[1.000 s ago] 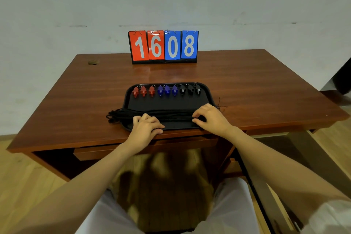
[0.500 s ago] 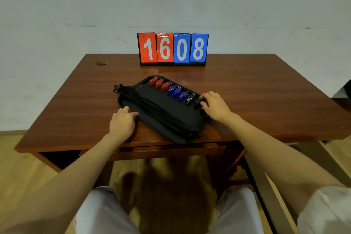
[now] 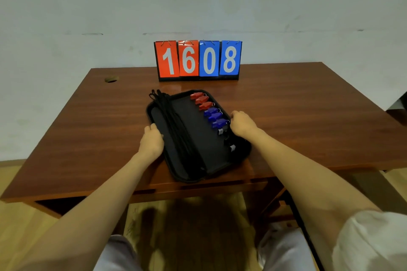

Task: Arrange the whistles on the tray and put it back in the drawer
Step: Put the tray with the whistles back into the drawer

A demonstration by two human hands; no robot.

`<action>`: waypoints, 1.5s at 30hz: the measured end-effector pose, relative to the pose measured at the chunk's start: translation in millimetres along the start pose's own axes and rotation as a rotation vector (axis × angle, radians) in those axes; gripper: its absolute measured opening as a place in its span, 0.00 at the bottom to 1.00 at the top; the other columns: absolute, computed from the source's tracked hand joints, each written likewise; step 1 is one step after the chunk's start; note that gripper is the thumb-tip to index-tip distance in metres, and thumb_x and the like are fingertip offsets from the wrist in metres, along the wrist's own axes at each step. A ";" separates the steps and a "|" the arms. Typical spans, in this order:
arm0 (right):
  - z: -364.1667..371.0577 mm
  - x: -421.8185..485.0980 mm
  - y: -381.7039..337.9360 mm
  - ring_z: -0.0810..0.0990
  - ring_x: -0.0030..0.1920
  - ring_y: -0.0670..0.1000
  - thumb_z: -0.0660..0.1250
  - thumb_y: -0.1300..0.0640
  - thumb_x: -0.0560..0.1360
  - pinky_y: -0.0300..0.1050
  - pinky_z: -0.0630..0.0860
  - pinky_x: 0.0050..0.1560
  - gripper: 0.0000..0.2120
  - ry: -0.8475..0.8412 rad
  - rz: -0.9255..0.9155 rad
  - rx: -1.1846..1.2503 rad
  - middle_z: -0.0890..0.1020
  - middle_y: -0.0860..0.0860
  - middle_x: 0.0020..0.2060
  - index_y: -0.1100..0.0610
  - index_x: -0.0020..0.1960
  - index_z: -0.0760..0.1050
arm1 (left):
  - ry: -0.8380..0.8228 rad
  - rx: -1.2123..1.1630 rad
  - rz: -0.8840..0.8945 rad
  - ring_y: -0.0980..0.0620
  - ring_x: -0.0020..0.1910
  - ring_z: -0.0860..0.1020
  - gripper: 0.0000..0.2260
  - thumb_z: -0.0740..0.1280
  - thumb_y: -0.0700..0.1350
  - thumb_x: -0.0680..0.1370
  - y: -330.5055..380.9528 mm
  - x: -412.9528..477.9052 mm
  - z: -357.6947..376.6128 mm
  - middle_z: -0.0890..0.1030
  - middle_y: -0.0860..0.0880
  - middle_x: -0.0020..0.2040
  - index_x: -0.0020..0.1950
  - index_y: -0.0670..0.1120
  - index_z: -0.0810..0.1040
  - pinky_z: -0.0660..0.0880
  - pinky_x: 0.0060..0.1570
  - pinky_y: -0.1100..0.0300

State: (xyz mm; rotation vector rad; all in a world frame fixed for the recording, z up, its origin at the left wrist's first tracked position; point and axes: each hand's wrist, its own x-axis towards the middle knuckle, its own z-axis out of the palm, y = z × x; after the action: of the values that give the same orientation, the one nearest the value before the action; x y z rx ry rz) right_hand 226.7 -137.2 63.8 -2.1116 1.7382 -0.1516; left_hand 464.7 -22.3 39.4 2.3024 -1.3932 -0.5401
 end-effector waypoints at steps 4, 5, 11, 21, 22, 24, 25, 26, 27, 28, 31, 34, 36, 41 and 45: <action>1.6 0.7 15.2 0.76 0.57 0.61 0.56 0.63 0.78 0.54 0.75 0.56 0.16 0.010 0.081 0.082 0.75 0.60 0.61 0.60 0.65 0.71 | -0.007 -0.021 0.047 0.38 0.65 0.71 0.20 0.58 0.38 0.81 3.9 10.7 0.1 0.66 0.38 0.71 0.74 0.39 0.60 0.71 0.58 0.48; 1.4 -0.5 19.3 0.77 0.57 0.61 0.56 0.63 0.78 0.54 0.76 0.56 0.16 0.013 0.099 0.103 0.76 0.60 0.61 0.60 0.64 0.71 | -0.007 -0.034 0.052 0.38 0.63 0.72 0.21 0.58 0.38 0.81 4.5 13.3 0.7 0.67 0.38 0.71 0.74 0.40 0.60 0.72 0.56 0.48; 4.9 -16.5 42.2 0.75 0.62 0.60 0.55 0.61 0.80 0.50 0.72 0.60 0.18 0.020 0.171 0.232 0.75 0.59 0.65 0.60 0.68 0.71 | -0.030 -0.020 0.083 0.39 0.64 0.73 0.21 0.58 0.37 0.81 15.5 19.0 6.7 0.70 0.39 0.69 0.75 0.41 0.61 0.74 0.55 0.49; 2.0 -65.1 97.2 0.76 0.63 0.57 0.57 0.60 0.81 0.49 0.73 0.60 0.18 0.107 0.262 0.331 0.76 0.57 0.65 0.57 0.71 0.68 | -0.160 -0.098 0.004 0.42 0.46 0.77 0.05 0.63 0.39 0.78 54.6 -9.0 26.1 0.78 0.42 0.49 0.52 0.41 0.75 0.76 0.45 0.51; 1.2 -71.8 104.0 0.75 0.63 0.57 0.57 0.59 0.81 0.49 0.73 0.60 0.18 0.122 0.281 0.336 0.76 0.57 0.65 0.57 0.71 0.68 | -0.177 -0.122 -0.003 0.42 0.45 0.77 0.02 0.63 0.38 0.77 60.0 -13.8 29.0 0.78 0.43 0.48 0.49 0.42 0.73 0.77 0.46 0.50; -0.4 -85.9 120.0 0.75 0.64 0.57 0.57 0.59 0.81 0.50 0.73 0.61 0.19 0.144 0.313 0.353 0.76 0.57 0.65 0.57 0.71 0.67 | -0.228 -0.156 0.004 0.41 0.47 0.79 0.04 0.62 0.36 0.77 73.0 -25.9 34.1 0.80 0.41 0.51 0.50 0.43 0.74 0.78 0.49 0.47; -1.6 -93.4 128.3 0.75 0.64 0.57 0.57 0.58 0.81 0.51 0.73 0.62 0.19 0.154 0.326 0.367 0.76 0.56 0.65 0.56 0.71 0.68 | -0.257 -0.168 0.012 0.41 0.48 0.80 0.07 0.62 0.36 0.77 79.2 -31.6 37.6 0.80 0.40 0.53 0.53 0.42 0.75 0.79 0.50 0.47; -3.4 -101.6 136.4 0.75 0.64 0.57 0.57 0.59 0.81 0.51 0.73 0.62 0.18 0.166 0.341 0.380 0.76 0.56 0.65 0.56 0.71 0.68 | -0.283 -0.174 0.021 0.40 0.50 0.80 0.11 0.62 0.35 0.77 85.9 -38.3 41.1 0.80 0.40 0.55 0.58 0.40 0.75 0.79 0.51 0.47; -4.9 -110.0 144.8 0.75 0.64 0.57 0.57 0.59 0.81 0.51 0.73 0.62 0.18 0.180 0.358 0.391 0.76 0.56 0.65 0.56 0.71 0.68 | -0.306 -0.180 0.033 0.40 0.51 0.80 0.13 0.62 0.35 0.78 92.5 -44.7 45.5 0.79 0.39 0.57 0.63 0.38 0.73 0.79 0.51 0.47; -6.8 -119.2 153.4 0.75 0.64 0.57 0.57 0.59 0.81 0.51 0.73 0.62 0.18 0.194 0.373 0.400 0.76 0.56 0.65 0.56 0.71 0.68 | -0.325 -0.186 0.047 0.41 0.52 0.80 0.15 0.62 0.34 0.78 99.3 -51.9 50.1 0.79 0.39 0.58 0.65 0.36 0.72 0.79 0.52 0.48; -12.7 -149.0 180.2 0.76 0.63 0.57 0.56 0.59 0.81 0.52 0.74 0.62 0.18 0.246 0.402 0.411 0.77 0.56 0.64 0.57 0.70 0.69 | -0.371 -0.216 0.096 0.42 0.53 0.80 0.14 0.63 0.35 0.78 119.2 -74.6 64.5 0.79 0.40 0.58 0.64 0.36 0.73 0.79 0.53 0.49; -21.1 -182.8 207.4 0.76 0.61 0.57 0.56 0.60 0.81 0.51 0.74 0.60 0.17 0.304 0.432 0.415 0.77 0.56 0.64 0.57 0.70 0.69 | -0.425 -0.239 0.149 0.41 0.52 0.81 0.11 0.63 0.35 0.78 138.9 -97.3 80.3 0.80 0.39 0.56 0.61 0.37 0.74 0.79 0.53 0.47; -27.0 -205.7 226.4 0.76 0.62 0.57 0.55 0.60 0.81 0.51 0.73 0.61 0.18 0.353 0.456 0.409 0.77 0.57 0.64 0.57 0.70 0.69 | -0.454 -0.220 0.201 0.42 0.49 0.81 0.11 0.63 0.36 0.79 154.5 -113.2 91.2 0.81 0.40 0.54 0.60 0.37 0.74 0.79 0.52 0.48; -39.8 -261.6 273.9 0.76 0.61 0.57 0.55 0.61 0.81 0.50 0.73 0.59 0.18 0.465 0.545 0.410 0.77 0.56 0.64 0.56 0.69 0.70 | -0.556 -0.254 0.287 0.48 0.43 0.79 0.12 0.64 0.36 0.78 193.6 -156.7 121.6 0.80 0.41 0.52 0.61 0.40 0.71 0.76 0.44 0.57; -42.6 -305.7 313.3 0.74 0.65 0.56 0.54 0.61 0.81 0.49 0.70 0.62 0.18 0.486 0.653 0.408 0.75 0.55 0.66 0.56 0.69 0.70 | -0.685 -0.293 0.322 0.47 0.47 0.80 0.07 0.66 0.36 0.77 217.8 -192.4 151.0 0.79 0.44 0.50 0.49 0.44 0.69 0.78 0.44 0.58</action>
State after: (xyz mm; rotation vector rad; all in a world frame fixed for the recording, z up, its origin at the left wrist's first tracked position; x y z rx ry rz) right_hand -142.4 100.5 38.0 -1.2032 2.3291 -0.7985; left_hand 142.7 36.8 47.1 1.6703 -1.7806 -1.4013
